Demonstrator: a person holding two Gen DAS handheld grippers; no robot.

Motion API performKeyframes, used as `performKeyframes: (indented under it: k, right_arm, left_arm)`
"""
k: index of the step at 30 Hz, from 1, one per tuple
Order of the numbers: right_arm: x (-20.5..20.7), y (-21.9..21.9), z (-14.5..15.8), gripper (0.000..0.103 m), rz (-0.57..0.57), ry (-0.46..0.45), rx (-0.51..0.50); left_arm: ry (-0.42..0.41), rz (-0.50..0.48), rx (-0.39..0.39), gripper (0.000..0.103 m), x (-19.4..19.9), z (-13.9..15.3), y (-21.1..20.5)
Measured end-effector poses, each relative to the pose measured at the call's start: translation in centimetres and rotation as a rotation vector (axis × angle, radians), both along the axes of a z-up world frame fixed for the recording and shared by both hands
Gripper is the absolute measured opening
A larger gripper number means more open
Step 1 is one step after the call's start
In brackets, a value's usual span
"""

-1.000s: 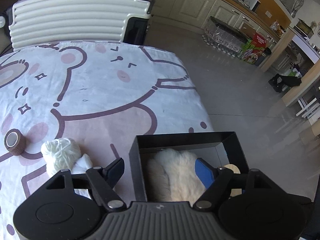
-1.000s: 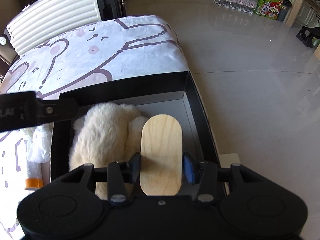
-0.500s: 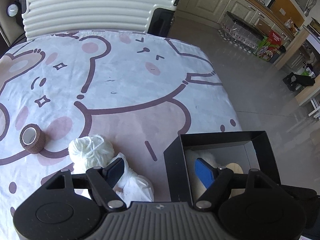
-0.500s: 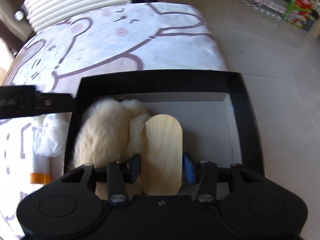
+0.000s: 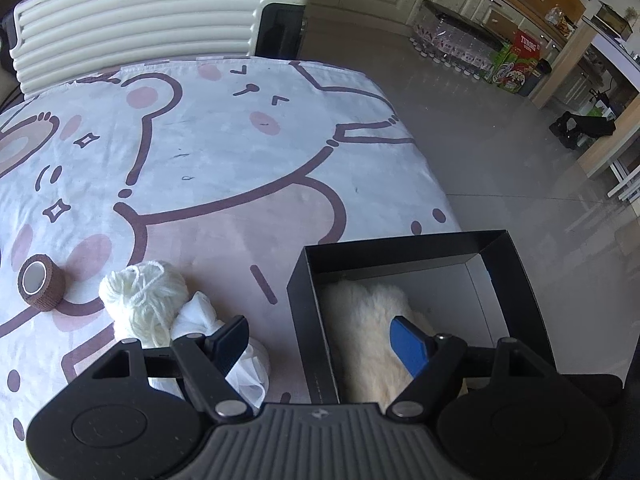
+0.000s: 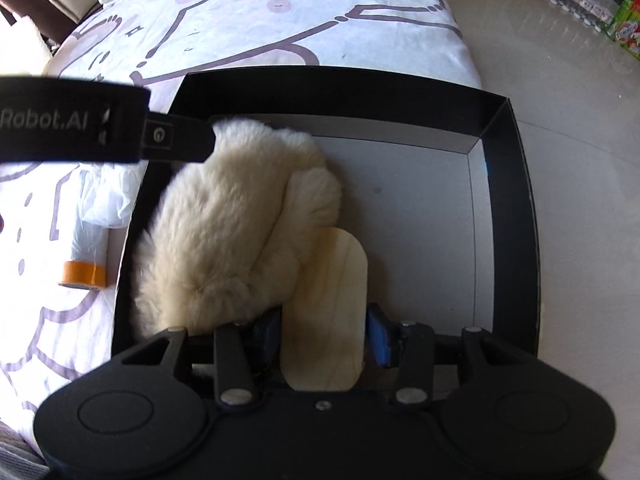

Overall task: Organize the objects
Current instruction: 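Lower the wooden board into the black box and open the right tool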

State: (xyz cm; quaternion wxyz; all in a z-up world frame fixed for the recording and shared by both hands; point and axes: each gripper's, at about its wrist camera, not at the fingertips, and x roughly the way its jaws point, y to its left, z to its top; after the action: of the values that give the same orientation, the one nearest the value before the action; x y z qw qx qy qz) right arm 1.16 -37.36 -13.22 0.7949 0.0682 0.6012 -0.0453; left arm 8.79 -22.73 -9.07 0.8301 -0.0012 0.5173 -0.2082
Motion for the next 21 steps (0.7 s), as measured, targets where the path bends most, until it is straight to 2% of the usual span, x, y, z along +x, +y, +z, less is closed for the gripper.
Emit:
performKeyframes:
  k: [5,11,18,21]
  right_arm:
    - [-0.5,-0.5,0.8,0.061,-0.047,-0.038,0.002]
    - [-0.9,-1.6,2.2,0.063,-0.112,-0.083,-0.027]
    - [-2.6,-3.0,4.8,0.066,-0.231,-0.193,-0.050]
    - [-3.5,-3.5,5.9,0.071,-0.271,-0.230,-0.053]
  left_arm:
    - [-0.001,-0.006,0.024,0.078,-0.4,0.0,-0.2]
    - [-0.008,-0.003,0.039,0.078,-1.0,0.5,0.0]
    - [-0.023,-0.010,0.066,0.078,-1.9,1.4,0.1]
    - [-0.032,-0.014,0.077,0.078,-2.4,1.8,0.1]
